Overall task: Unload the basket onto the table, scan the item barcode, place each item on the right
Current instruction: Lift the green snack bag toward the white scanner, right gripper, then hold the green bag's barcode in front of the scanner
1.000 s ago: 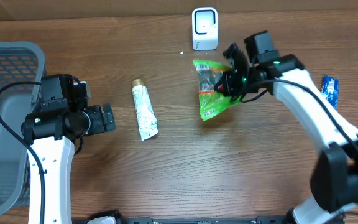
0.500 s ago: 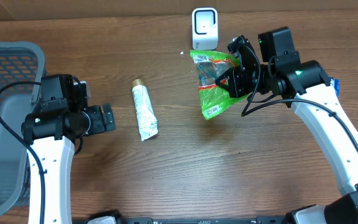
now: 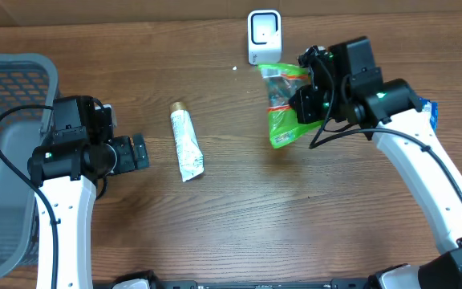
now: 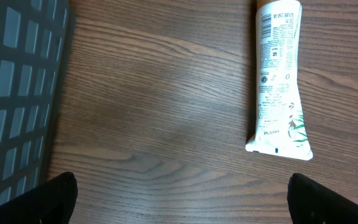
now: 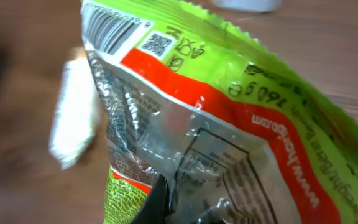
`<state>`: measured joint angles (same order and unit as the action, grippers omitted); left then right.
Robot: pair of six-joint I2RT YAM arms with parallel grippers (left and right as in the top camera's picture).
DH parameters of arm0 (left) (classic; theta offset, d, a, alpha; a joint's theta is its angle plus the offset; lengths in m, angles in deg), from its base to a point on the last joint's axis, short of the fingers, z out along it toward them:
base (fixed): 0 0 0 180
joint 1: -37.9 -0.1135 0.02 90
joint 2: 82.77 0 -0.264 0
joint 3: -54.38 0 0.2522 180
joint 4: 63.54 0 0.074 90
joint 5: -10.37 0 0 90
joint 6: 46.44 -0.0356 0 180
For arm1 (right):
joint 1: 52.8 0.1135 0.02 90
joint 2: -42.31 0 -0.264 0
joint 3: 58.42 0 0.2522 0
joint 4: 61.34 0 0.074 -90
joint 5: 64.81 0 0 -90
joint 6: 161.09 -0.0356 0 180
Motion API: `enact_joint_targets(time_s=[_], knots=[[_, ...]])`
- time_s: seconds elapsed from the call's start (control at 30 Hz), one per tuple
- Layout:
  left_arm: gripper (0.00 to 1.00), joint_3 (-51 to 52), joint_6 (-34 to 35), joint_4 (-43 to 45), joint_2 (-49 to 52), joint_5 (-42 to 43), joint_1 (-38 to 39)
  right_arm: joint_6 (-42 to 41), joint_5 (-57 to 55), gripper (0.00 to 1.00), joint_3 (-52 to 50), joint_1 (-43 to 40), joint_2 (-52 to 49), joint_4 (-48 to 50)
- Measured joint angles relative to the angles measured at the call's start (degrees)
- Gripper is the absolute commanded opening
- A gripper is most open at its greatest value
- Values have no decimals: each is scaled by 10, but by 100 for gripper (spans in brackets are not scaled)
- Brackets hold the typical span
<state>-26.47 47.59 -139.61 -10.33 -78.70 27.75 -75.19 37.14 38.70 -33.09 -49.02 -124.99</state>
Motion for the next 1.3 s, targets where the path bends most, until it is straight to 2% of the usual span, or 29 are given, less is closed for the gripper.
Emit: enact_joint_targets(time_s=[0.17, 0.27, 0.43, 0.57, 0.63, 0.83, 1.03, 1.3], knots=[[100, 0, 0, 0, 0, 0, 0, -43, -164, 3, 4, 35, 0, 9], [100, 0, 0, 0, 0, 0, 0, -57, -233, 3, 50, 40, -14, -16], [99, 0, 0, 0, 0, 0, 0, -60, -330, 3, 272, 39, -113, -102], [99, 0, 0, 0, 0, 0, 0, -37, -390, 4, 480, 41, -238, -163], [100, 0, 0, 0, 0, 0, 0, -24, -416, 4, 518, 42, -276, -152], [100, 0, 0, 0, 0, 0, 0, 65, -548, 4, 532, 67, -383, -34], [100, 0, 0, 0, 0, 0, 0, 164, -600, 4, 531, 82, -449, 44], [99, 0, 0, 0, 0, 0, 0, 404, -616, 4, 531, 81, -470, 105]])
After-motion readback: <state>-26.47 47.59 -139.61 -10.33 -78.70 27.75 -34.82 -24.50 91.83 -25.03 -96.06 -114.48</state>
